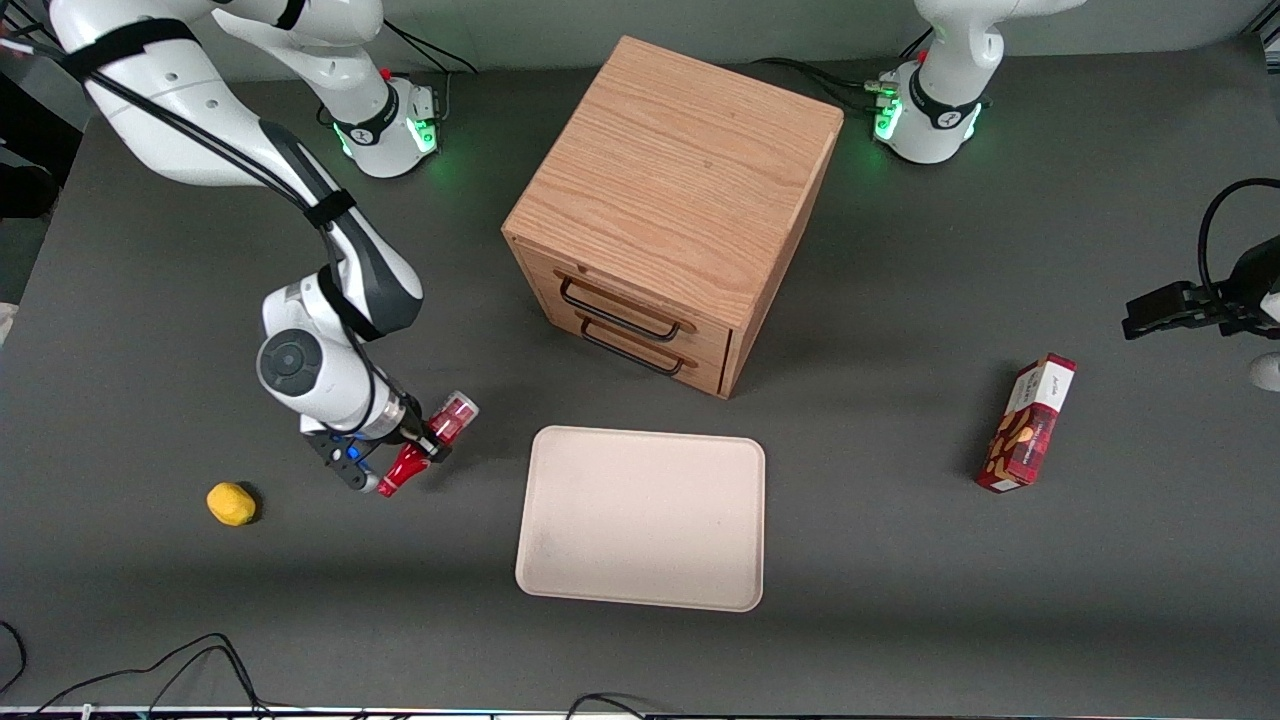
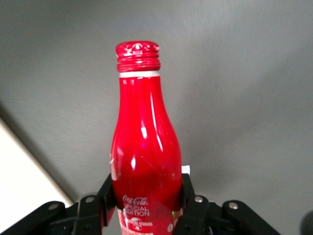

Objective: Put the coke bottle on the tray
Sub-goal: 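Lift the bottle and carry it over the cream tray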

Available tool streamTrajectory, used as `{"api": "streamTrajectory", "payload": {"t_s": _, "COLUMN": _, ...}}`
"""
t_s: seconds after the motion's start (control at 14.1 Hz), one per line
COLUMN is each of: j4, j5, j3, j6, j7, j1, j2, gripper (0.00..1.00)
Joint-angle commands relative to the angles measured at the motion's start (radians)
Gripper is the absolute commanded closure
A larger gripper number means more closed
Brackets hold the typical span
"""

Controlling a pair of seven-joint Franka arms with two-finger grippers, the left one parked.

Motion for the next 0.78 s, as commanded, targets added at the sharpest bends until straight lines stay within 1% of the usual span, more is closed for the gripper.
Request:
{"api": "streamTrajectory", "payload": {"t_s": 0.0, "j4": 0.198, "j5": -0.018, "j3": 0.021, "j6": -0.189, "j7": -0.097, "j1": 0.006, "j2": 0.007, "gripper": 1.00}}
{"api": "streamTrajectory", "payload": {"t_s": 0.14, "j4": 0.368, "j5": -0.010, "j3": 0.025, "j6": -0.321, "j7": -0.187, "j1": 0.010, "j2": 0.045, "gripper": 1.00}}
{"api": "streamTrajectory", "payload": {"t_s": 0.21, "j4": 0.470, "j5": -0.011, "j3": 0.048, "j6": -0.379, "j7": -0.224, "j1": 0.021, "j2": 0.080, "gripper": 1.00}}
{"api": "streamTrajectory", "payload": {"t_s": 0.35, "j4": 0.644, "j5": -0.018, "j3": 0.059, "j6": -0.442, "j7": -0.255, "j1": 0.073, "j2": 0.150, "gripper": 1.00}}
{"api": "streamTrajectory", "payload": {"t_s": 0.57, "j4": 0.808, "j5": -0.019, "j3": 0.048, "j6": -0.429, "j7": -0.309, "j1": 0.183, "j2": 0.253, "gripper": 1.00}}
{"api": "streamTrajectory", "payload": {"t_s": 0.71, "j4": 0.865, "j5": -0.019, "j3": 0.045, "j6": -0.372, "j7": -0.359, "j1": 0.240, "j2": 0.327, "gripper": 1.00}}
